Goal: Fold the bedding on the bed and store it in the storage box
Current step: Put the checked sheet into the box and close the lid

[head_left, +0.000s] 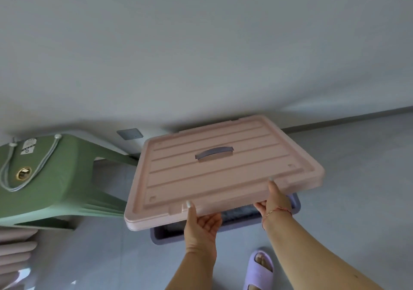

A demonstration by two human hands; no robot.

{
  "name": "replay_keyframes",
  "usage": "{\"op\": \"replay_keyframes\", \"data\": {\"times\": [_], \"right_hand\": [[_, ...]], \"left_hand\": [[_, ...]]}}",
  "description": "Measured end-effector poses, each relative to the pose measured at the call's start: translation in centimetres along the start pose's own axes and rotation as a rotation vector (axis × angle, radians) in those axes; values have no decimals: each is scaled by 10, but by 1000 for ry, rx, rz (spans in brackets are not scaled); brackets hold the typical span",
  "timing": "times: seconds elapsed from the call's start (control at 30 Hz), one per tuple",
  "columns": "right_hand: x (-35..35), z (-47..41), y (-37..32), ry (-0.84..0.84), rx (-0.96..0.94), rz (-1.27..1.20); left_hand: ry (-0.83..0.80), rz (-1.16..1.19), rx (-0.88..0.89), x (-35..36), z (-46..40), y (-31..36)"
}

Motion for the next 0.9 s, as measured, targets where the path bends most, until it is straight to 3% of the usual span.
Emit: {"op": "replay_keyframes", "data": {"times": [0.23, 0.57, 0.67, 0.77, 0.9], "right_hand": [[-18, -30, 55, 27, 162, 139], [-28, -60, 76, 131, 206, 386], [-32, -71, 75, 219, 139, 453], [-25, -74, 64, 423, 51, 774], [10, -86, 38, 362, -290, 1139]], "left_hand": [[152, -122, -139, -45, -36, -27], [190, -294, -295, -73, -75, -42], [225, -412, -309, -77, -84, -38], [287, -589, -174, -71, -99, -24], [251, -1130, 275, -41, -123, 20]]}}
Point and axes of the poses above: each hand's wrist, its own z-axis away from the middle knuckle, its own x-axis out of the palm, y = z × x, the point moved 3 cm from there along -z, towards the middle knuckle, and after that the axes turned 12 degrees about z, right-handed, at the moved point
